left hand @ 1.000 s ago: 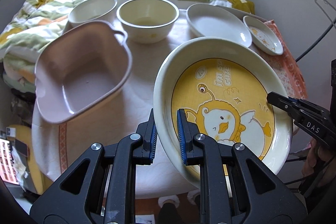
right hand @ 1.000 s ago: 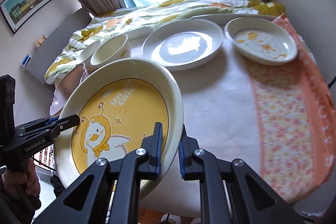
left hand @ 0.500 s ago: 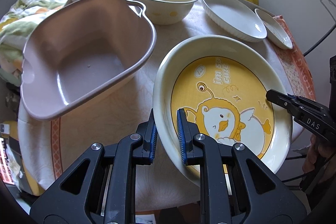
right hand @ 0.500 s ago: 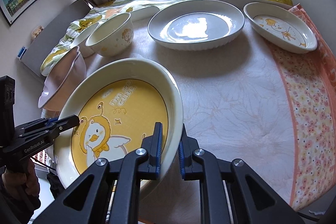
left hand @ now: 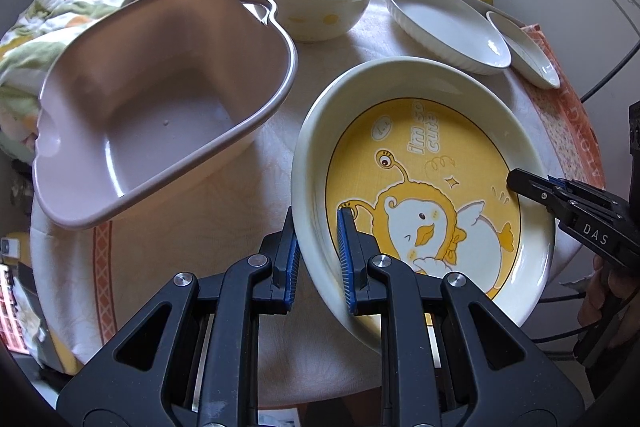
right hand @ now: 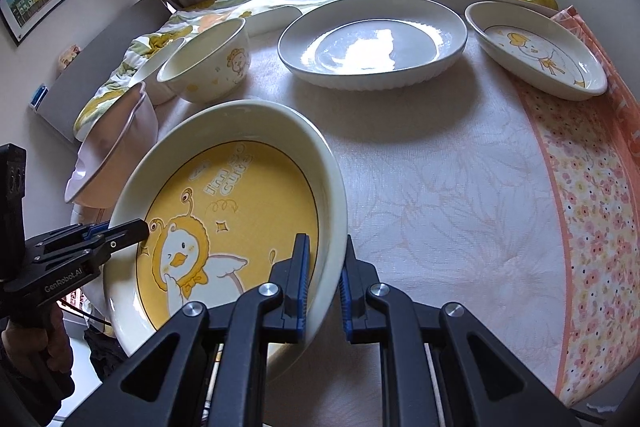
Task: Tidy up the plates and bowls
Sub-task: 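Carry the yellow duck dish beside the pink square bowl and open both tools, then move both tools to the large white plate and close on its rim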
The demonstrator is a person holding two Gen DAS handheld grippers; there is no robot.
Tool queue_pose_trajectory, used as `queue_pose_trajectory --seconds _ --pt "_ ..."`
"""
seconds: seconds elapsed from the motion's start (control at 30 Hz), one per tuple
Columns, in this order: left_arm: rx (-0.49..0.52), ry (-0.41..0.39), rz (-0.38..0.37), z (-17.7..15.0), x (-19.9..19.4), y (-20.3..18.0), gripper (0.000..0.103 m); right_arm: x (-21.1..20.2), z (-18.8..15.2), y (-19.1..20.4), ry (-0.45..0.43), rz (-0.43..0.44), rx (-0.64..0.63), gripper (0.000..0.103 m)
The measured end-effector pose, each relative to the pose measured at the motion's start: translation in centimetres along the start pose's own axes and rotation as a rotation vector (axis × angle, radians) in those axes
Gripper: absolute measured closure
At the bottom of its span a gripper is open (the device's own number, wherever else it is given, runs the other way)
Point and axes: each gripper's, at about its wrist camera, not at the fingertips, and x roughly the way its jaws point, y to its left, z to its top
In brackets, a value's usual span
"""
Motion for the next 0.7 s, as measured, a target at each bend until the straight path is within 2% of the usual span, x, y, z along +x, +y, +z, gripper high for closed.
queue_pose_trajectory --seconds 0.13,0.23,0.3,0.33,0.37,0.4,0.43,0.47,0.53,0.6,0.63,0.7 --pt "0.016 -0.019 0.046 -0.2 -0.3 -0.6 0.087 -0.2 0.0 0.1 -0.013 -0.020 0.011 0.090" --pt "0.004 -0.012 0.034 -0.5 -0.4 -0.5 0.087 -0.7 -0.1 0.2 -0.039 -0.050 -0.004 0.089" --pt "-0.006 -0.002 0.025 -0.8 -0.4 -0.4 0.086 -1.0 -0.2 0.3 -0.051 -0.080 -0.030 0.078" --pt "-0.008 0.002 0.029 -0.9 -0.4 -0.5 0.084 -1.2 -0.3 0.3 -0.056 -0.083 -0.036 0.057" --pt "-0.006 0.005 0.041 -1.0 -0.4 -0.6 0.075 -1.4 -0.4 0.3 -0.061 -0.082 -0.039 0.030" --pt "-0.004 0.012 0.054 -1.0 -0.3 -0.7 0.065 -1.5 -0.5 0.2 -0.069 -0.077 -0.038 0.017" --pt "-0.006 0.017 0.062 -1.1 -0.1 -0.8 0.027 -1.8 -0.7 0.1 -0.082 -0.073 -0.037 0.007" --pt "-0.013 0.009 0.055 -1.2 -0.2 -0.8 0.000 -2.0 -0.8 0.1 -0.094 -0.075 -0.039 0.007" --pt "-0.031 -0.007 0.033 -1.4 -0.6 -0.8 0.000 -2.3 -1.0 0.3 -0.113 -0.083 -0.055 0.007" --pt "-0.031 0.007 0.043 -1.7 -0.8 -0.9 0.000 -2.6 -1.2 0.6 -0.123 -0.082 -0.071 0.005" --pt "-0.034 0.007 0.041 -1.8 -1.1 -1.1 0.000 -2.7 -1.2 0.7 -0.126 -0.082 -0.079 0.001" --pt "-0.043 0.013 0.038 -2.0 -1.7 -1.2 0.000 -3.2 -1.3 0.8 -0.127 -0.081 -0.091 0.001"
